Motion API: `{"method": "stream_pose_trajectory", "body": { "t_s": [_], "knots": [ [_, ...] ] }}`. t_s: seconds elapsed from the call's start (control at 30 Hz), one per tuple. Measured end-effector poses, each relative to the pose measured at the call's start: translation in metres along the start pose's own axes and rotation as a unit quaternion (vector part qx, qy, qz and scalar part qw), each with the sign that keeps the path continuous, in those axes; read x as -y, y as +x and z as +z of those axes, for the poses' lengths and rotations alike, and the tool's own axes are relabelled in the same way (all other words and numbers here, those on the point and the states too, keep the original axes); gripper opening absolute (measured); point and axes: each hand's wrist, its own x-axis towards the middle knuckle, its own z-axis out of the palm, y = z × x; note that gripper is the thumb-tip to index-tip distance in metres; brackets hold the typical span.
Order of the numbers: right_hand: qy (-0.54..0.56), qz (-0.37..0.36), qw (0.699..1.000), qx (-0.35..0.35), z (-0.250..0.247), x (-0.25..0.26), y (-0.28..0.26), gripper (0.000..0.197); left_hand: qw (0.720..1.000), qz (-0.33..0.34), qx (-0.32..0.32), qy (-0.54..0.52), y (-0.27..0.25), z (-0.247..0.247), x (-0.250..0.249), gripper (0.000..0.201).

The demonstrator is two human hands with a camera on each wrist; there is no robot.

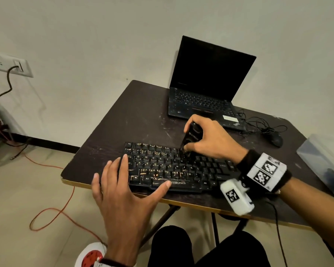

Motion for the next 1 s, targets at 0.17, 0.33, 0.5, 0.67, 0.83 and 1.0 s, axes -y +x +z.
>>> {"method": "stream_pose_trajectory", "body": {
  "t_s": [0.17, 0.33, 0.5, 0.67, 0.83, 1.0],
  "knots": [
    [0.024, 0.042, 0.999, -0.012, -0.003, -0.007, 0.004, 0.040, 1.000, 0.000, 0.004, 0.008, -0.001, 0.000, 0.001, 0.122],
    [0.031, 0.002, 0.999, 0.022, -0.001, -0.007, -0.006, 0.042, 1.000, -0.005, 0.001, 0.004, 0.000, 0.001, 0.000, 0.123],
    [0.039, 0.045, 0.998, -0.017, -0.007, -0.014, -0.003, 0.041, 1.000, 0.000, 0.002, 0.008, -0.002, 0.000, 0.001, 0.122],
    [0.012, 0.036, 0.999, -0.013, -0.008, -0.012, 0.001, 0.042, 1.000, -0.003, 0.001, 0.009, -0.002, 0.000, 0.000, 0.122],
    [0.031, -0.013, 0.999, 0.032, -0.005, -0.009, -0.012, 0.043, 1.000, -0.007, -0.004, -0.001, -0.001, 0.000, -0.002, 0.122],
    [0.031, 0.041, 0.998, -0.026, -0.012, -0.018, -0.008, 0.043, 1.000, 0.000, -0.002, 0.002, -0.003, -0.002, -0.001, 0.122]
  ]
}}
